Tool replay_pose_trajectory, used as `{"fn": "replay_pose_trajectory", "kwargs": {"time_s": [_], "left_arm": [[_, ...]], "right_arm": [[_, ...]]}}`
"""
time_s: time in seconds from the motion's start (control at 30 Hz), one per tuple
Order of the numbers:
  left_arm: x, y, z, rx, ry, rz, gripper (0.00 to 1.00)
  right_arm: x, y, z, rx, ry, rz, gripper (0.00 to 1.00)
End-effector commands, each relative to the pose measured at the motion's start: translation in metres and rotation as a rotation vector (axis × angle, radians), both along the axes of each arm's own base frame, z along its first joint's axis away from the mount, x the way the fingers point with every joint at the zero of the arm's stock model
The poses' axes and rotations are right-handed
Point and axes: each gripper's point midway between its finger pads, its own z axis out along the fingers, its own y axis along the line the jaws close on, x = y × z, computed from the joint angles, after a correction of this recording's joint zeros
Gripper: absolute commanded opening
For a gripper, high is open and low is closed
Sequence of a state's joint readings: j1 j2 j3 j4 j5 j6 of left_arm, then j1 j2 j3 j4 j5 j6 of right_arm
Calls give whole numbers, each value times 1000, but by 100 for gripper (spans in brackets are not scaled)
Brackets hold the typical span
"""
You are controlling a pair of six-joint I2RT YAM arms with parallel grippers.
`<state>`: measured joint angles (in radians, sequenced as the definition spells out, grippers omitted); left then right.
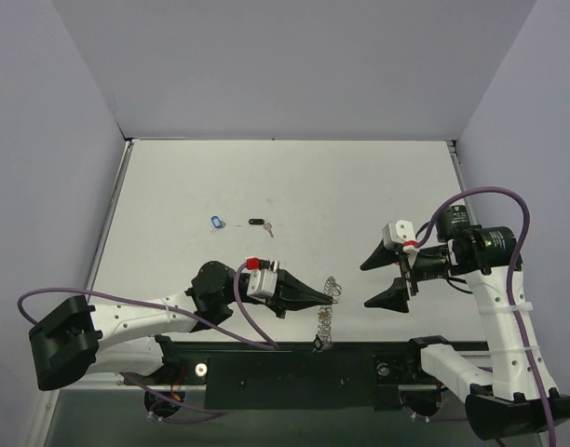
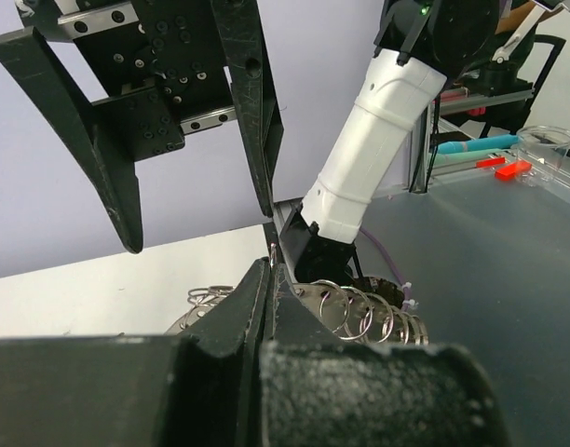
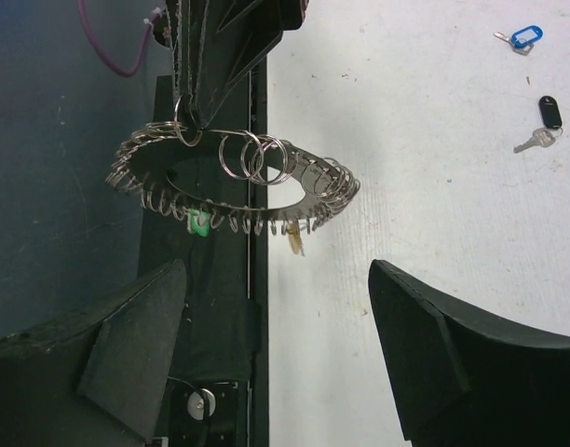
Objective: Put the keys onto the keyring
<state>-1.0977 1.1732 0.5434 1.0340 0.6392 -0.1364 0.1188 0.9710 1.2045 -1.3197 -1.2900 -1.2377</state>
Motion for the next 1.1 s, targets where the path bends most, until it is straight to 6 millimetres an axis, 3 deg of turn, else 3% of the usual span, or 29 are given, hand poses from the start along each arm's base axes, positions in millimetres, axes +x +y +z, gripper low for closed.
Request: {"fn": "replay_pose_trajectory", "kwargs": {"time_s": [0.0, 0.17, 0.3, 0.63, 1.07], "left_arm": [[1, 1, 35, -92, -45, -1, 0], [23, -8, 34, -119, 12, 101, 0], [36, -16, 35, -145, 58, 161, 0], [41, -25, 35, -186, 83, 192, 0], [41, -27, 35, -192, 90, 203, 0]], "right_arm": [[-23, 3, 3, 25, 60, 57, 73], [-35, 6, 8, 31, 25, 142, 68], [-33, 9, 8, 18, 15, 181, 54], [-26, 11, 5, -5, 42, 205, 32], [-23, 15, -1, -16, 74, 215, 28]]}}
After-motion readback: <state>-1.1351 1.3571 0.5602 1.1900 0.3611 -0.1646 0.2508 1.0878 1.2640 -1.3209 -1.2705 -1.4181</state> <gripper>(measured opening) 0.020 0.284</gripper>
